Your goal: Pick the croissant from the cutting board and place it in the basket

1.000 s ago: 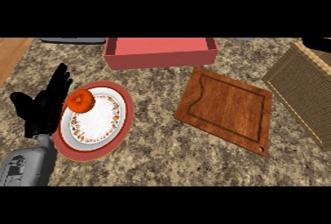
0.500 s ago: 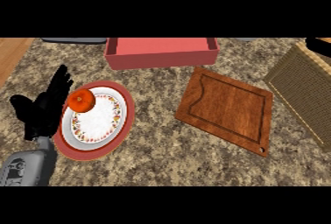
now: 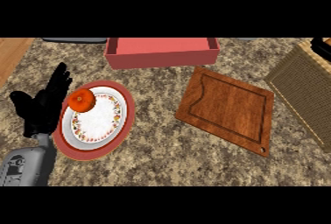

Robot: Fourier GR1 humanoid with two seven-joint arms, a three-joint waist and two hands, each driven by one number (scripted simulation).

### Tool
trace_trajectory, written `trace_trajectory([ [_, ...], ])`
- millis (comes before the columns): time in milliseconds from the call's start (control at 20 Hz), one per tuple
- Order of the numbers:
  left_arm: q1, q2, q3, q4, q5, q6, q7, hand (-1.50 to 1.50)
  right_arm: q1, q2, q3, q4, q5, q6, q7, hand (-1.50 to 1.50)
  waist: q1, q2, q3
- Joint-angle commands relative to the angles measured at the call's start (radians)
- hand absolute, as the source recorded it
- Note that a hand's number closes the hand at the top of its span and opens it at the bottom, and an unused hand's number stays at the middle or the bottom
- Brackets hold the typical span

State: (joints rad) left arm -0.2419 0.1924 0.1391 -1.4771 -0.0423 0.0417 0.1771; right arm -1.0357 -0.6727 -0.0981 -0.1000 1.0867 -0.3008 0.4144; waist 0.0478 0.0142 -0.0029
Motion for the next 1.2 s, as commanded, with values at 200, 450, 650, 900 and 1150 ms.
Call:
trace_trajectory([
  [200,0.034,-0.026,-0.005,0.021,-0.006,0.007,-0.061,0.00,0.043,-0.004,-0.033,0.015,-0.035,0.030,-0.026,1.50,-0.001,0.006,0.006],
  [450,0.023,-0.016,-0.016,-0.010,-0.012,0.002,-0.020,0.00,0.041,-0.016,-0.032,0.038,-0.035,0.094,0.056,1.50,0.000,0.005,0.006],
  [650,-0.023,-0.032,-0.018,0.007,-0.024,0.032,0.000,0.00,0.022,-0.002,-0.046,0.017,-0.049,0.067,0.125,-1.50,0.003,0.009,0.006],
  [900,0.028,-0.017,-0.015,-0.048,-0.008,0.009,0.025,0.00,0.051,0.052,-0.111,-0.074,-0.118,-0.130,0.076,-1.50,-0.009,0.000,0.006],
  [1150,0.009,0.024,0.020,-0.034,0.013,-0.016,0.047,0.00,0.051,0.025,-0.194,-0.127,-0.200,-0.235,0.024,-1.50,-0.016,-0.004,0.005],
])
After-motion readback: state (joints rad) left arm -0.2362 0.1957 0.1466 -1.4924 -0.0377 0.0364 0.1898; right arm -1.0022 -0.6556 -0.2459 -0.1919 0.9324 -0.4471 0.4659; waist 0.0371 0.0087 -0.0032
